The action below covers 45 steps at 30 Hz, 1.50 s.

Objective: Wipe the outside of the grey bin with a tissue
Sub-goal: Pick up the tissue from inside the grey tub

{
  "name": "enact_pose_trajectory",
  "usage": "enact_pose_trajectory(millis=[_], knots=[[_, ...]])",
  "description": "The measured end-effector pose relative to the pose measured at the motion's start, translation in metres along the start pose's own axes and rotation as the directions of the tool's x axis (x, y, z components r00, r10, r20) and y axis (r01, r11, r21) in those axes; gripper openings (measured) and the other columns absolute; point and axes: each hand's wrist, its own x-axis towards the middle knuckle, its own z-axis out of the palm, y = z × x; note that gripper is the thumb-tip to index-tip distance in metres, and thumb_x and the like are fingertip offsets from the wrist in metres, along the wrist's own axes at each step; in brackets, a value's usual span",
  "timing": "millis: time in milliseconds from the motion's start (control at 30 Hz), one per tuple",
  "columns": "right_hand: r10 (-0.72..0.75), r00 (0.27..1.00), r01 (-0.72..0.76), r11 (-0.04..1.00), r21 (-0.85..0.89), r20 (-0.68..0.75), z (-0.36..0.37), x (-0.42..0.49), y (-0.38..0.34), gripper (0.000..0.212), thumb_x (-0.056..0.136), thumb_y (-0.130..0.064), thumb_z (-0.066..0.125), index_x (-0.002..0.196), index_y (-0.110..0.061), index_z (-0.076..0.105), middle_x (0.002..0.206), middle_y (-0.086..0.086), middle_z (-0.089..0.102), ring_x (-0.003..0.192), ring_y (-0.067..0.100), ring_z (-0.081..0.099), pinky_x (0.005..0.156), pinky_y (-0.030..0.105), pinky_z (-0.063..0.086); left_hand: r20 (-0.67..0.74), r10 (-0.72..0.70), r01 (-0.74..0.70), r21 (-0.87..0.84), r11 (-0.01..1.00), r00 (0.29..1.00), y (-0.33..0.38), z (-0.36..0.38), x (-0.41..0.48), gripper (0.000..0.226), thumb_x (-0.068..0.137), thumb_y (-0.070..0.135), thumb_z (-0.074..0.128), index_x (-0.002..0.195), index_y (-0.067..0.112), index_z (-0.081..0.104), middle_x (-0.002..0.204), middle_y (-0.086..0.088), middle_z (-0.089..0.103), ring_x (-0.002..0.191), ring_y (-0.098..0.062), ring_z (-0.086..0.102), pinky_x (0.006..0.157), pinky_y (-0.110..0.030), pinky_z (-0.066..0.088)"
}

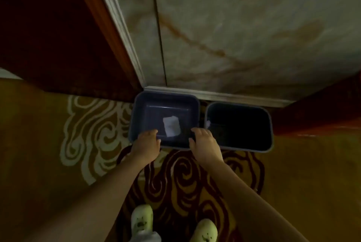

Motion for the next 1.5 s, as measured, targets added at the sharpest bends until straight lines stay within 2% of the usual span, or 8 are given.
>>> enact_pose_trajectory(millis=[133,333,500,667,867,967,1133,1500], knots=[[-0.092,0.995,0.097,0.989,-0.115,0.048,0.079,0.042,0.023,0.030,0.094,-0.023,0.046,0.123,-0.015,0.049,0.123,0.004,0.057,0.112,0.020,0.050,0.092,0.034,0.045,0.021,-0.071,0.071,-0.037,0.997,0.997,-0.037,0.054,0.051,0.045,0.093,0.025,0.044,0.137,0.015,0.039,0.137,-0.010,0.050,0.122,-0.026,0.049,0.094,-0.036,0.045],[-0.017,0.996,0.031,0.989,-0.144,0.092,0.179,0.102,0.073,0.036,0.094,-0.023,0.047,0.130,-0.018,0.044,0.129,0.004,0.052,0.118,0.021,0.045,0.096,0.036,0.043,0.036,-0.102,0.106,-0.135,0.985,0.994,-0.084,0.137,0.118,0.047,0.092,0.021,0.046,0.138,0.019,0.038,0.136,-0.008,0.051,0.119,-0.026,0.051,0.090,-0.036,0.047],[-0.008,0.984,0.049,0.973,-0.226,0.179,0.229,0.152,0.106,0.038,0.094,-0.020,0.047,0.132,-0.017,0.042,0.133,0.007,0.047,0.120,0.023,0.043,0.098,0.036,0.041,0.070,-0.068,0.076,-0.124,0.989,0.995,-0.097,0.187,0.171,0.049,0.091,0.021,0.048,0.138,0.018,0.038,0.140,-0.008,0.046,0.126,-0.027,0.045,0.103,-0.042,0.041],[-0.066,0.974,0.131,0.943,-0.305,0.215,0.271,0.208,0.126,0.043,0.094,-0.012,0.048,0.135,-0.014,0.039,0.140,0.010,0.041,0.128,0.027,0.035,0.104,0.038,0.037,0.047,0.015,-0.011,-0.096,0.995,0.999,-0.101,0.221,0.230,0.048,0.091,0.022,0.049,0.137,0.014,0.038,0.138,-0.012,0.048,0.123,-0.027,0.046,0.103,-0.034,0.039],[-0.177,0.969,0.222,0.928,-0.298,0.172,0.298,0.268,0.143,0.049,0.090,-0.017,0.056,0.136,-0.012,0.040,0.140,0.011,0.042,0.127,0.028,0.035,0.105,0.038,0.033,-0.065,0.162,-0.162,0.003,0.987,0.985,-0.103,0.240,0.291,0.032,0.087,0.023,0.056,0.116,0.011,0.058,0.122,-0.012,0.058,0.113,-0.023,0.051,0.091,-0.026,0.043],[-0.226,0.965,0.258,0.905,-0.337,0.133,0.307,0.287,0.149,0.054,0.088,-0.018,0.058,0.138,-0.016,0.039,0.140,0.008,0.041,0.126,0.027,0.034,0.104,0.037,0.032,-0.075,0.232,-0.219,0.157,0.963,0.970,-0.102,0.243,0.313,0.040,0.087,0.024,0.055,0.125,0.011,0.053,0.129,-0.012,0.051,0.121,-0.025,0.042,0.098,-0.035,0.041],[-0.293,0.954,0.293,0.850,-0.438,0.070,0.316,0.294,0.151,0.045,0.085,-0.015,0.060,0.128,-0.013,0.046,0.133,0.010,0.044,0.119,0.027,0.038,0.099,0.036,0.035,-0.021,0.275,-0.257,0.289,0.922,0.961,-0.094,0.255,0.322,0.042,0.087,0.022,0.052,0.127,0.011,0.047,0.134,-0.011,0.043,0.124,-0.026,0.037,0.100,-0.037,0.039],[-0.298,0.953,0.286,0.823,-0.491,0.056,0.311,0.289,0.151,0.027,0.092,-0.017,0.051,0.118,-0.012,0.056,0.126,0.012,0.052,0.122,0.027,0.039,0.098,0.037,0.034,-0.026,0.315,-0.286,0.354,0.891,0.949,-0.080,0.257,0.326,0.032,0.090,0.019,0.044,0.119,0.008,0.054,0.134,-0.014,0.046,0.123,-0.028,0.041,0.097,-0.037,0.038]])
